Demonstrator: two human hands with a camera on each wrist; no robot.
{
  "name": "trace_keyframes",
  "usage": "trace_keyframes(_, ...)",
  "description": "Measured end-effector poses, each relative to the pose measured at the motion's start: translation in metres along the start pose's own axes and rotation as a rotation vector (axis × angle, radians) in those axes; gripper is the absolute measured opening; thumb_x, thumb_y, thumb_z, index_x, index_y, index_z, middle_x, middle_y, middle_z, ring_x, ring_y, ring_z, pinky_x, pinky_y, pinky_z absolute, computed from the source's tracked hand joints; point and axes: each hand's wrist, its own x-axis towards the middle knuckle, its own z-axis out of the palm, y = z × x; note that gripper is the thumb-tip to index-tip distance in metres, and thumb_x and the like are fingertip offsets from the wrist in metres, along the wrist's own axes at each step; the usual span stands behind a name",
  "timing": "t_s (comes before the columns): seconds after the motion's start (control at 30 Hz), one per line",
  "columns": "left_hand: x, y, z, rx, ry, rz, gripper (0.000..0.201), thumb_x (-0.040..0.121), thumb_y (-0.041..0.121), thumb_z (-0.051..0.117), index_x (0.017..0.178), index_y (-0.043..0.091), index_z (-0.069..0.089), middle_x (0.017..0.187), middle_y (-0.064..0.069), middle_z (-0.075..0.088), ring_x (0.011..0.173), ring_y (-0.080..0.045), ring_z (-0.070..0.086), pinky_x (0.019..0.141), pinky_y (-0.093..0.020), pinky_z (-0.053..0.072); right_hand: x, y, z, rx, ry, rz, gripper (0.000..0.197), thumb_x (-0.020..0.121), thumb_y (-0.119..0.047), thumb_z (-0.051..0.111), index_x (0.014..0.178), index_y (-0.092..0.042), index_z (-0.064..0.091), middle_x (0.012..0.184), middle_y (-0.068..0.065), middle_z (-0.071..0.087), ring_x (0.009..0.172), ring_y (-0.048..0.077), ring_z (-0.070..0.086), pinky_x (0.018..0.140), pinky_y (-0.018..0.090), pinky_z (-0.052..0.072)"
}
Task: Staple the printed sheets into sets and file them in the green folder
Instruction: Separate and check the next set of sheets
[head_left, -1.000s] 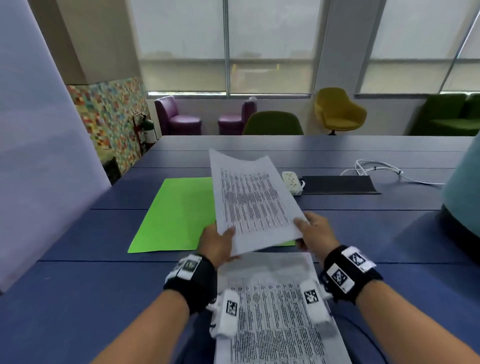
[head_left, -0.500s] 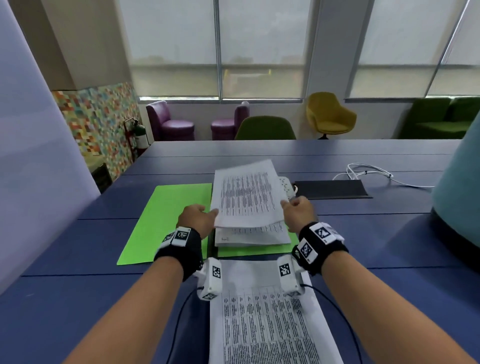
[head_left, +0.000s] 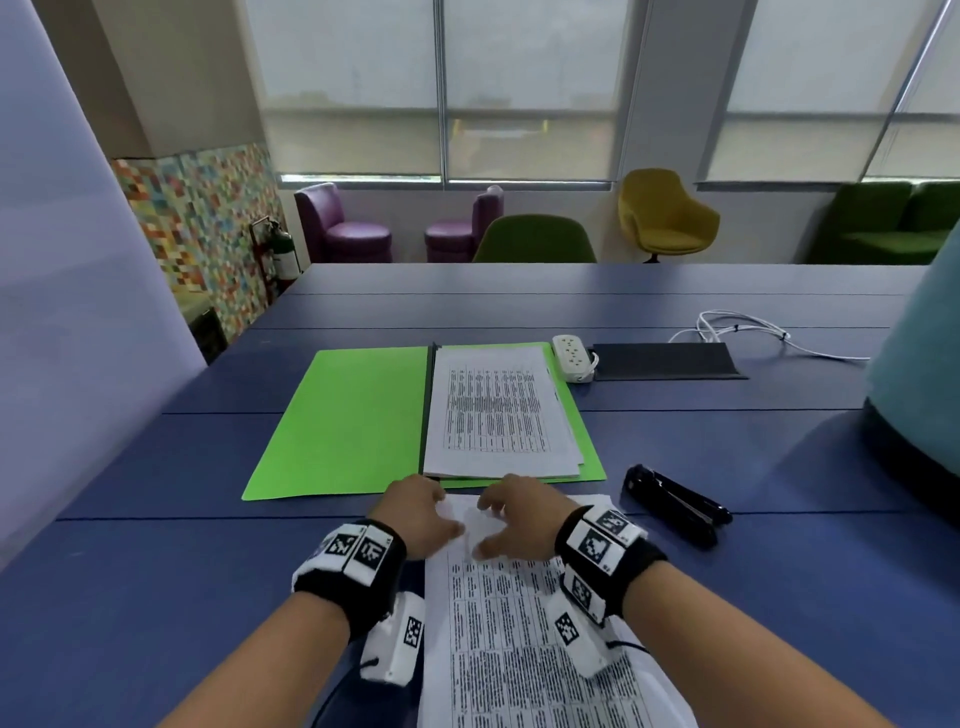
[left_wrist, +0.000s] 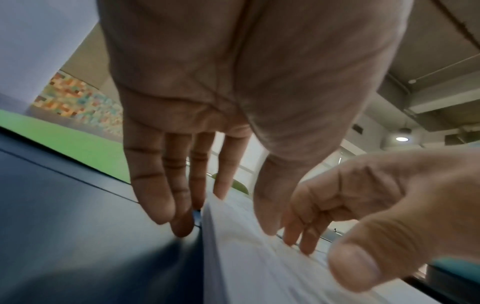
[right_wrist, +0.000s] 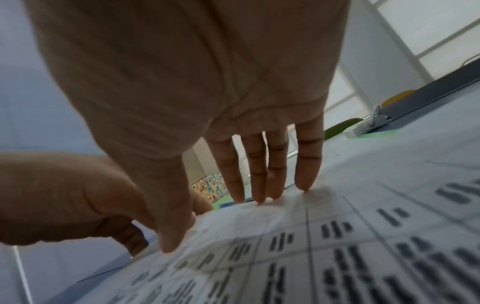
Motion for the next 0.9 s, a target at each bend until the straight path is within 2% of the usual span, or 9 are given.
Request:
trace_keyframes(0.07,-0.004,-0.005,0.004,0.007,0.031,-0.018,0.049,0.077,0.038,0.077,0.118,0.014,0.063,0.118,-0.003,0.066,0.104,-0.019,0.063,0.092,-0.028,0.051,0.0,0.0,0.003,-0.042,0.025,0.008,0.078,0.071,-0.054,0.082,0.137,-0.023,0.053,0.129,0.0,0.053,0.12,0.022,0.052,0.1,0.038,0.046)
trace_keyframes(0.17,-0.008,-0.01,0.007,0.009,0.086,-0.043,0.048,0.074,0.04,0.077,0.112,0.012,0.065,0.108,-0.006,0.068,0.098,-0.022,0.064,0.084,-0.028,0.051,-0.001,-0.003,0.004,-0.112,0.034,0.004,0.078,0.071,-0.054,0.081,0.136,-0.022,0.052,0.13,0.003,0.05,0.123,0.023,0.046,0.101,0.038,0.043)
trace_keyframes(0.27,-0.011,-0.01,0.007,-0.038,0.151,-0.034,0.027,0.073,0.031,0.078,0.089,0.011,0.07,0.094,-0.007,0.072,0.091,-0.024,0.068,0.078,-0.027,0.053,0.002,-0.003,0.005,-0.125,0.032,0.017,0.079,0.072,-0.054,0.081,0.137,-0.022,0.051,0.132,0.003,0.049,0.125,0.023,0.044,0.102,0.039,0.043)
trace_keyframes(0.33,-0.014,-0.009,0.006,-0.067,0.188,-0.024,0.012,0.073,0.025,0.077,0.074,0.019,0.067,0.085,-0.002,0.072,0.083,-0.02,0.068,0.077,-0.028,0.057,0.004,-0.002,0.005,-0.123,0.038,0.018,0.082,0.071,-0.055,0.081,0.14,-0.022,0.049,0.133,0.003,0.048,0.126,0.023,0.043,0.104,0.039,0.042)
trace_keyframes(0.37,-0.015,-0.009,0.006,-0.088,0.209,-0.018,0.013,0.073,0.023,0.077,0.07,0.022,0.064,0.083,0.001,0.072,0.081,-0.018,0.068,0.077,-0.028,0.057,0.004,-0.002,0.005,-0.12,0.036,0.018,0.084,0.072,-0.055,0.08,0.142,-0.023,0.047,0.134,0.003,0.048,0.128,0.023,0.043,0.105,0.039,0.041)
trace_keyframes(0.57,-0.018,-0.014,0.004,-0.19,0.217,0.044,0.009,0.074,0.021,0.077,0.071,0.026,0.07,0.084,0.005,0.073,0.079,-0.011,0.067,0.08,-0.027,0.057,0.006,-0.002,0.007,-0.1,0.042,0.026,0.078,0.07,-0.055,0.081,0.136,-0.029,0.051,0.13,0.001,0.049,0.124,0.021,0.043,0.102,0.039,0.043)
trace_keyframes(0.77,-0.029,-0.006,0.009,-0.21,0.154,0.142,0.024,0.074,0.018,0.08,0.054,0.025,0.067,0.07,0.011,0.068,0.066,-0.003,0.063,0.06,-0.017,0.05,0.009,0.0,0.009,-0.108,0.054,0.025,0.06,0.068,-0.054,0.082,0.115,-0.028,0.056,0.12,0.001,0.052,0.112,0.021,0.047,0.091,0.038,0.046)
trace_keyframes(0.83,-0.033,-0.003,0.011,-0.227,0.149,0.155,0.018,0.074,0.018,0.079,0.058,0.023,0.071,0.067,0.01,0.07,0.064,-0.004,0.065,0.064,-0.022,0.057,0.009,0.0,0.01,-0.1,0.059,0.018,0.067,0.069,-0.051,0.082,0.125,-0.029,0.053,0.123,0.002,0.052,0.116,0.022,0.047,0.094,0.038,0.046)
trace_keyframes(0.9,-0.035,0.001,0.011,-0.253,0.192,0.152,0.012,0.074,0.017,0.08,0.069,0.024,0.071,0.072,0.01,0.071,0.067,-0.004,0.066,0.067,-0.023,0.057,0.009,0.0,0.009,-0.096,0.061,0.006,0.08,0.071,-0.049,0.082,0.139,-0.03,0.045,0.129,0.004,0.051,0.122,0.024,0.045,0.1,0.04,0.045)
